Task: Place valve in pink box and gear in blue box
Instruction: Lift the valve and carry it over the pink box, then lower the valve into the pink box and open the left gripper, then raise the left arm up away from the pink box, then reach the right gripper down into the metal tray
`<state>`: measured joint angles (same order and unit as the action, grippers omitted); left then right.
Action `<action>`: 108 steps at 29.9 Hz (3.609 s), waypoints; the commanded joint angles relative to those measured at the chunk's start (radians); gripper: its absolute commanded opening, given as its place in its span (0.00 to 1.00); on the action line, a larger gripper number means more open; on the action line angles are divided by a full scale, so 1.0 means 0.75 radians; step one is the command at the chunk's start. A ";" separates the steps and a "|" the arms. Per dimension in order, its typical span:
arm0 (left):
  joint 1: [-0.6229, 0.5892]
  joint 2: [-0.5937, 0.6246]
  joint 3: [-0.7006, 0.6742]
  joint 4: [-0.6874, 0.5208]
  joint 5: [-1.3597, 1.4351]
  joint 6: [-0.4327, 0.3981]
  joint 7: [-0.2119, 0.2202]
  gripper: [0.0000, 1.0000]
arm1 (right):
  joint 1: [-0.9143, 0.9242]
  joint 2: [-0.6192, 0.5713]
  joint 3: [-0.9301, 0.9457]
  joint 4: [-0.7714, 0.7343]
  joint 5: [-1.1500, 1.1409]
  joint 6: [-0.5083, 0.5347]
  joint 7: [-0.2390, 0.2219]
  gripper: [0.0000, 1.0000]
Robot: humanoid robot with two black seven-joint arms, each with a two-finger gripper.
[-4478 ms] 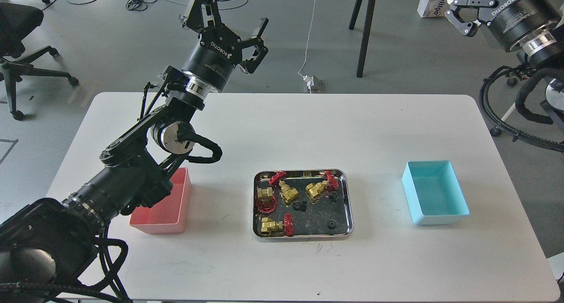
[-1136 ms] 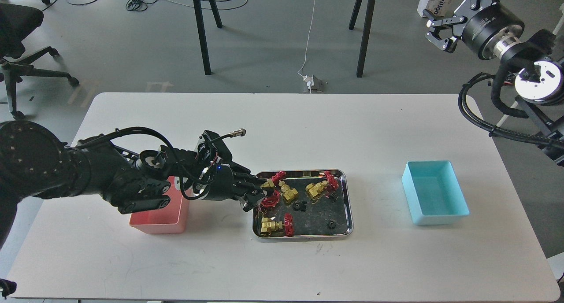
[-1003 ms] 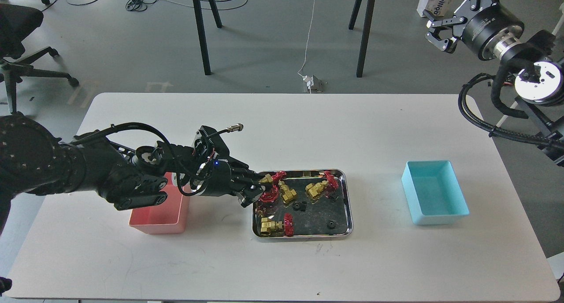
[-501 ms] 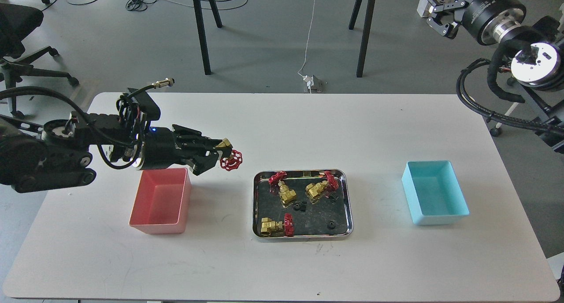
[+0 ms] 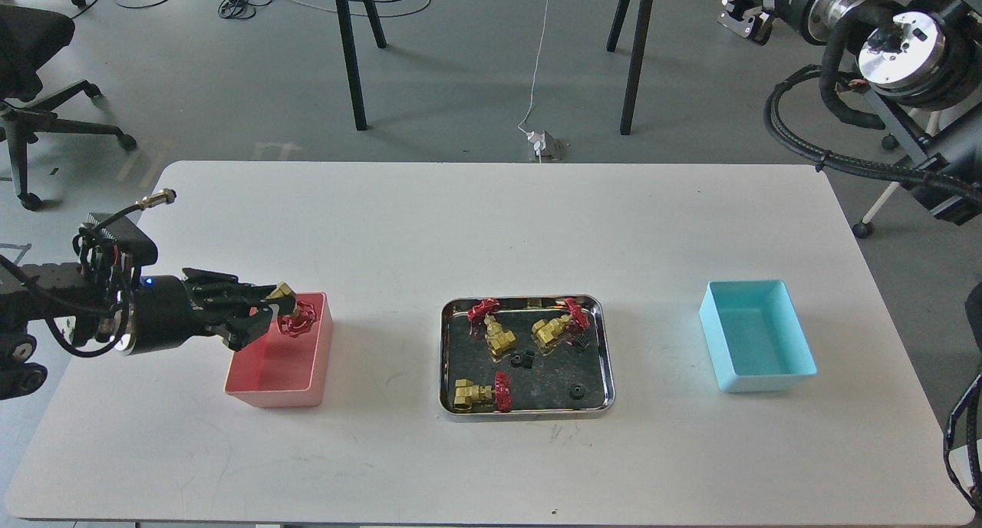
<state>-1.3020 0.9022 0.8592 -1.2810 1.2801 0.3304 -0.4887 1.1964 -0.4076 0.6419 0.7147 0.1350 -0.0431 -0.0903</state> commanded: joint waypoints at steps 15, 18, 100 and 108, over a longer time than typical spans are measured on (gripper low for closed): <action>0.267 -0.033 -0.156 0.194 0.003 0.020 0.000 0.21 | -0.059 0.001 0.003 0.006 0.002 0.004 0.000 1.00; 0.284 -0.053 -0.172 0.201 0.003 0.020 0.000 0.21 | -0.067 -0.003 0.003 0.008 0.004 0.006 0.000 1.00; 0.742 -0.651 -1.814 0.074 -1.116 -0.780 0.000 0.85 | 0.239 0.335 -1.572 0.704 -1.918 0.709 0.000 0.65; 0.746 -0.667 -1.819 0.074 -1.116 -0.780 0.000 0.85 | 0.219 0.380 -1.572 0.642 -1.916 0.709 -0.002 0.59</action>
<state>-0.7427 0.4085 -0.5044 -1.2257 0.4429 -0.2547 -0.4886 1.3671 -0.1387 -0.5374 1.2113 -1.3030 0.4886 -0.0920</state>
